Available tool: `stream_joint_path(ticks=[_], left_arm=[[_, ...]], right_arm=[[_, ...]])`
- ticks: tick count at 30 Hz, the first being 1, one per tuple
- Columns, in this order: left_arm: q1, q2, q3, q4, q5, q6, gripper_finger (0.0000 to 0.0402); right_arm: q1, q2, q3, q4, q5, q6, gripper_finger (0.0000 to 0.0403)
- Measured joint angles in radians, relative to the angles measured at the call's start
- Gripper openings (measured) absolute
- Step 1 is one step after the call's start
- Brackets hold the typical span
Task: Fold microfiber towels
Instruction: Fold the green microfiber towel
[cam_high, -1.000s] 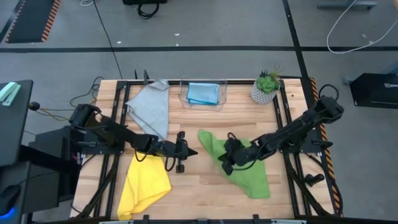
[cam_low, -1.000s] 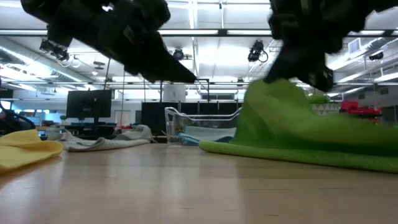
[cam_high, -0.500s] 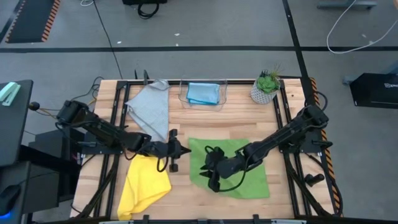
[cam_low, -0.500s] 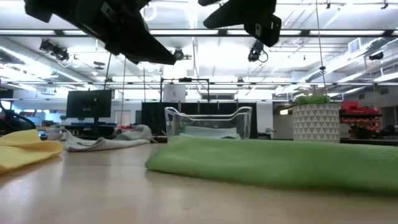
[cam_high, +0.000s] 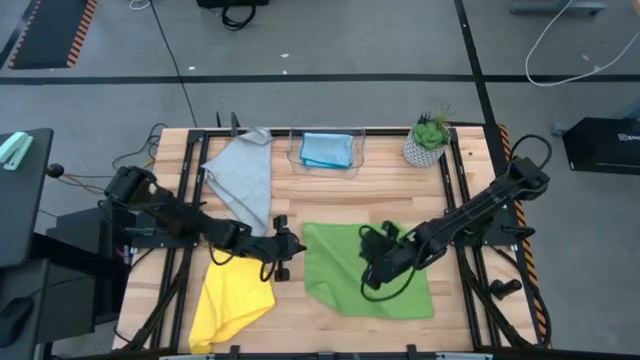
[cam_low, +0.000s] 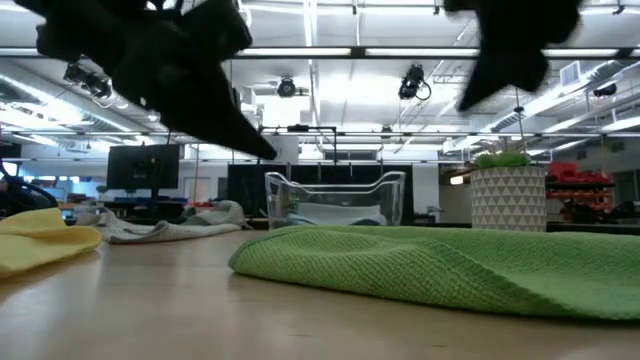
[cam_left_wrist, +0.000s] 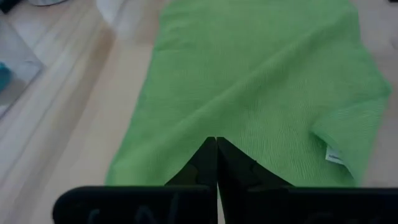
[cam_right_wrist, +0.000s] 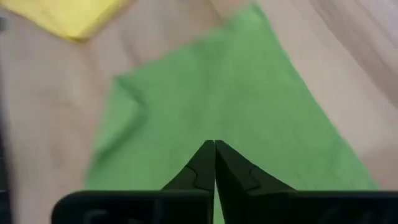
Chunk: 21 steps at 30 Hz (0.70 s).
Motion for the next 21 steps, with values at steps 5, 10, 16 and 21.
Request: stream_joint_path(ticks=[5, 10, 16, 21], left_arm=[[0.04, 0.101, 0.0, 0.062, 0.0, 0.01, 0.0007], [0.085, 0.165, 0.0, 0.074, 0.0, -0.011, 0.0005], [0.138, 0.211, 0.0, 0.076, 0.001, -0.01, 0.0008], [0.187, 0.268, 0.002, 0.107, -0.001, -0.009, 0.0006]], right_arm=[[-0.019, -0.033, -0.24, 0.045, 0.002, 0.216, 0.0012], [-0.043, -0.034, -0.399, 0.08, -0.005, 0.35, 0.0009], [-0.07, -0.044, -0.479, 0.095, -0.006, 0.401, 0.0005], [-0.113, -0.044, -0.483, 0.051, 0.004, 0.406, 0.0004]])
